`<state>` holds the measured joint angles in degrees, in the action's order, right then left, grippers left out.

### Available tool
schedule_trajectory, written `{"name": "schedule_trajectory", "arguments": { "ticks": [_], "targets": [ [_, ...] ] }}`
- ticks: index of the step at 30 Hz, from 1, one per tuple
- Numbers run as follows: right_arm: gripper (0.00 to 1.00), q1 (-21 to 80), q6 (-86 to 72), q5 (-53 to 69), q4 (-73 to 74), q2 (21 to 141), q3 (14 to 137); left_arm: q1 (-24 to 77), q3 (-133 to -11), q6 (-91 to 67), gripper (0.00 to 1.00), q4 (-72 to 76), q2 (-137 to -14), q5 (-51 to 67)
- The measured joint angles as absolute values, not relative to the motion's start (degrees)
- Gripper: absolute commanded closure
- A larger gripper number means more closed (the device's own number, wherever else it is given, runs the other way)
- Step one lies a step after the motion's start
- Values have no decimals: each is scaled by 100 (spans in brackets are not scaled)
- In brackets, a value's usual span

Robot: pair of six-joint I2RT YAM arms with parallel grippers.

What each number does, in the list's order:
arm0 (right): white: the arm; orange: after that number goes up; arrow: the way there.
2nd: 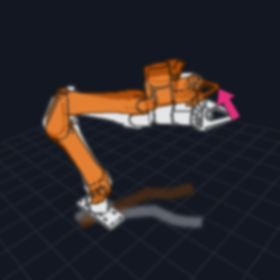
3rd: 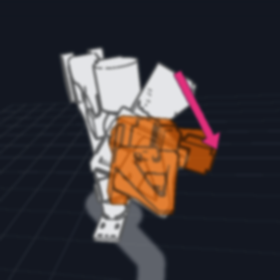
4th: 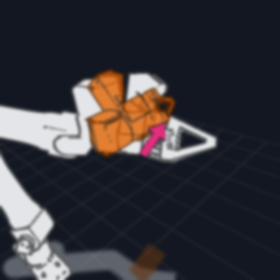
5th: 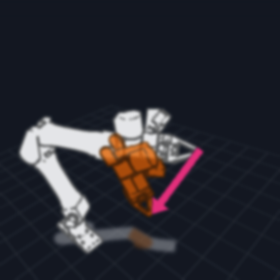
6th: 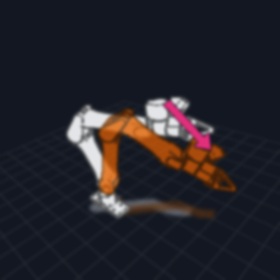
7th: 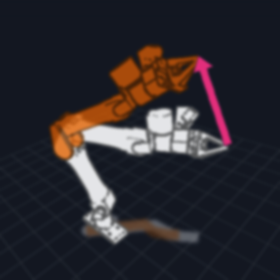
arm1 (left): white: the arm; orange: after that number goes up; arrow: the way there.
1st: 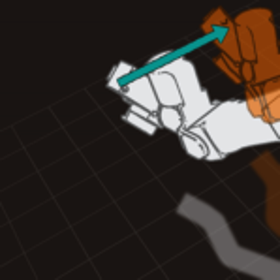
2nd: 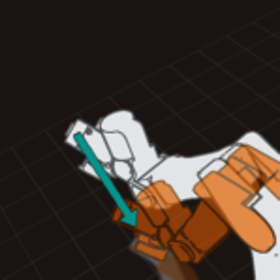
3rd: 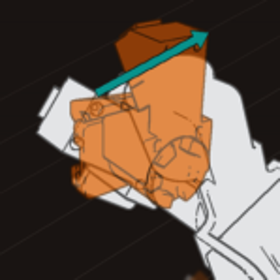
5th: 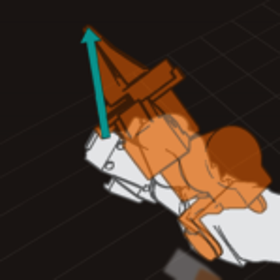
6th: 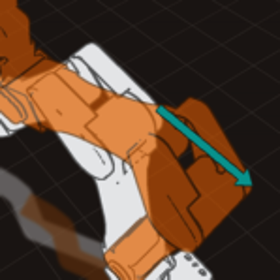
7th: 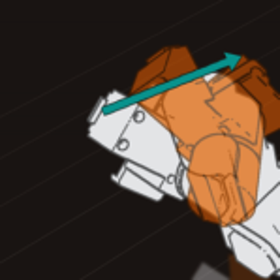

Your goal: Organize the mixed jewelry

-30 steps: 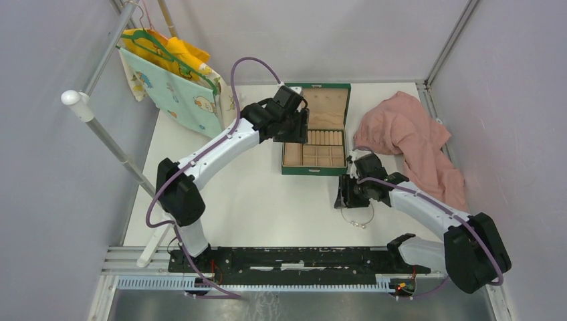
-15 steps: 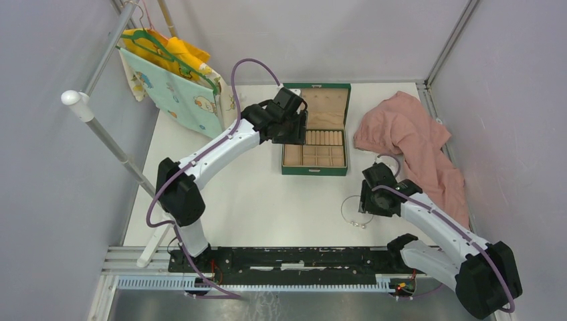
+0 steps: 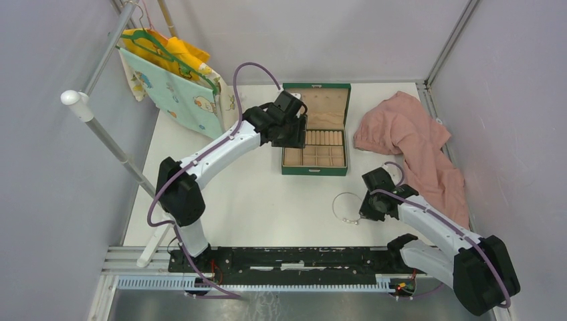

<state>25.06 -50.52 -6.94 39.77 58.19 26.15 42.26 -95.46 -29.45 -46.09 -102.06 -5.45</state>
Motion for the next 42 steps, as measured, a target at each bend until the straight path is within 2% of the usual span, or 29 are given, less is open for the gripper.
{"name": "schedule_trajectory", "arguments": {
  "ticks": [8,16,34,36,37,38,41,42],
  "targets": [
    [100,2495,-5223,-405,2921,5730,2362,4224,-9037,-2945,33,-4506,-10162,-510],
    [100,2495,-4836,-145,2119,5398,2311,4224,-8256,-2821,33,-4436,-9841,49],
    [100,2495,-3865,598,1455,4860,2397,4248,-8193,-2418,29,-4136,-9821,1673],
    [80,2497,-3778,541,1640,5015,2512,4250,-8187,-2414,29,-4134,-9841,1695],
    [75,2497,-3706,478,1881,5201,2672,4250,-8187,-2412,29,-4134,-9856,1686],
    [65,2497,-3660,392,2093,5391,2834,4250,-8187,-2414,29,-4134,-9883,1680],
    [54,2515,-3468,130,2727,5931,3312,4250,-8187,-2414,29,-4139,-9929,1621],
    [53,2526,-3437,80,2871,6025,3400,4250,-8187,-2414,29,-4139,-9942,1597]
  ]
}}
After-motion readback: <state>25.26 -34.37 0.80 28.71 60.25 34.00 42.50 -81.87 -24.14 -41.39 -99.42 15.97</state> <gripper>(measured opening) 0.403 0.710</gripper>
